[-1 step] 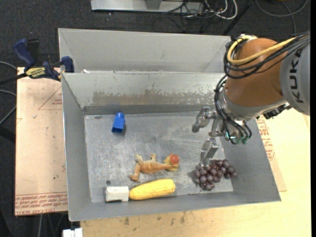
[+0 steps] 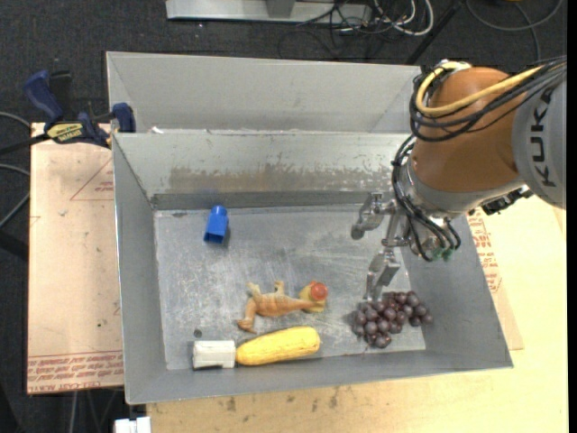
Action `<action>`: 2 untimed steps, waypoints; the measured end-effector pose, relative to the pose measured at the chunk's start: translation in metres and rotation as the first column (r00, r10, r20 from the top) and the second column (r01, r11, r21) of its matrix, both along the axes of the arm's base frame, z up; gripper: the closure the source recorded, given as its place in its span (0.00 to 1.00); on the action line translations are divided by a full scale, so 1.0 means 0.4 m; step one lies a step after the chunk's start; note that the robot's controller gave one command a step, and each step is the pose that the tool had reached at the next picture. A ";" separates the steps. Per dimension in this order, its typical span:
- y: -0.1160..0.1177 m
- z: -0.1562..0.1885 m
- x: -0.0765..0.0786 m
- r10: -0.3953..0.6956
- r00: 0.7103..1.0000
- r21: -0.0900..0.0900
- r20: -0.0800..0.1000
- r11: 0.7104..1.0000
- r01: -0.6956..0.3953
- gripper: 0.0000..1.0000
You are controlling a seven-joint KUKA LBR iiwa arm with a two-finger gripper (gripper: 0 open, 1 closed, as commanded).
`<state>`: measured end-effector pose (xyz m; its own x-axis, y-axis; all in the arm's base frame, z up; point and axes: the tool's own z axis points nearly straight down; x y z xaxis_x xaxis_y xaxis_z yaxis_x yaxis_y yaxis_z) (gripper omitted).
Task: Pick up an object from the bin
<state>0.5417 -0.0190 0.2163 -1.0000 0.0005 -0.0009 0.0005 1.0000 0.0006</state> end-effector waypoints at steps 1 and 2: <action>-0.128 -0.094 -0.002 0.099 0.995 0.000 0.003 0.995 -0.099 0.00; -0.277 -0.158 -0.012 0.258 0.966 -0.001 0.001 0.966 -0.258 0.00</action>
Offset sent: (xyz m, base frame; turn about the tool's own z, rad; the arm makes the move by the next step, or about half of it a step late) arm -0.0055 -0.1086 -0.0628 -0.2656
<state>0.5369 -0.1296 0.1531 -0.9664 -0.2572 -0.0016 -0.2572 0.9664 -0.0004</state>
